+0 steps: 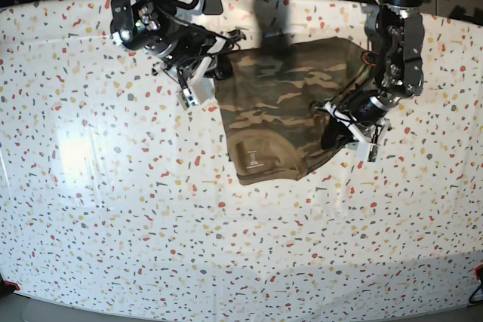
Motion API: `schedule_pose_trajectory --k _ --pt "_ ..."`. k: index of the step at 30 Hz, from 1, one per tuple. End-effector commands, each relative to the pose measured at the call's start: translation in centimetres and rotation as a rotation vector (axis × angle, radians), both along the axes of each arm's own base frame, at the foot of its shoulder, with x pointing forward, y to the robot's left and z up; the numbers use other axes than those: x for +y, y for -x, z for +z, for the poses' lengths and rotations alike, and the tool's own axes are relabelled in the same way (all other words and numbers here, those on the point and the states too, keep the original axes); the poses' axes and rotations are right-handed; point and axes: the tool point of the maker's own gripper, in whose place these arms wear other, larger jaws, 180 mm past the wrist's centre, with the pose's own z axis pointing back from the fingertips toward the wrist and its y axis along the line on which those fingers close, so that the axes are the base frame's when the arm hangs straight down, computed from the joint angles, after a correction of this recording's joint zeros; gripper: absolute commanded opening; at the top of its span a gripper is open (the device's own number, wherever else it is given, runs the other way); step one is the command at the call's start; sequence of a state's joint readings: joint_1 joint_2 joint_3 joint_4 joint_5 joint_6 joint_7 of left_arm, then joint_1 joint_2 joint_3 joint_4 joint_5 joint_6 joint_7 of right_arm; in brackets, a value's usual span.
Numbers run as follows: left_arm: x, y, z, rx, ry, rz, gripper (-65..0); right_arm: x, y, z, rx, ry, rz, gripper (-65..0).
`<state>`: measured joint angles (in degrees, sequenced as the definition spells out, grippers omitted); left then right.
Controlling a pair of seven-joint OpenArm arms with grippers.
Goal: Fold the T-shirt properly
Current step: 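Hold the folded bundle with both grippers and drag it toward the table center, then release the bundle and raise both grippers away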
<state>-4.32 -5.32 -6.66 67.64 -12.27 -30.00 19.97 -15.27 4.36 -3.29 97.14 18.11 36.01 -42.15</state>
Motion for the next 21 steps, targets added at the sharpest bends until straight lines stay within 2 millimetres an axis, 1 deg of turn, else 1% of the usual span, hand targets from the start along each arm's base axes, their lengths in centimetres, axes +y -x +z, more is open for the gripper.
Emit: schedule_pose_trajectory --k 1,5,8,11,14,17,19,21 --pt "0.5 -0.8 0.5 -0.001 -0.023 0.001 -65.0 0.9 0.2 0.5 -0.008 -0.017 0.029 -65.0" --pt "0.4 -2.1 1.7 -0.032 -0.014 0.002 -65.0 2.7 1.1 0.7 -0.008 -0.034 0.098 -65.0" --pt "0.4 -2.5 2.2 -0.048 -0.014 0.003 -65.0 4.3 1.9 0.7 0.001 -0.044 0.148 -65.0" --pt "0.4 -2.8 3.3 -0.076 -0.003 0.005 -65.0 5.0 2.4 0.7 0.008 -0.048 0.175 -65.0" --pt "0.3 -3.0 5.2 -0.115 0.008 -0.001 -65.0 4.7 2.4 0.6 0.014 -0.038 0.173 -65.0" --pt "0.8 -2.8 7.9 -0.177 -0.004 -0.015 -65.0 3.9 2.0 0.8 0.007 -0.014 0.159 -65.0" --pt "1.4 -2.0 9.6 -0.219 -0.026 -0.028 -65.0 2.8 1.5 1.4 -0.006 0.009 0.139 -65.0" --pt "2.2 -0.8 10.8 -0.246 -0.043 -0.025 -65.0 1.4 0.6 2.4 -0.031 0.039 0.106 -65.0"
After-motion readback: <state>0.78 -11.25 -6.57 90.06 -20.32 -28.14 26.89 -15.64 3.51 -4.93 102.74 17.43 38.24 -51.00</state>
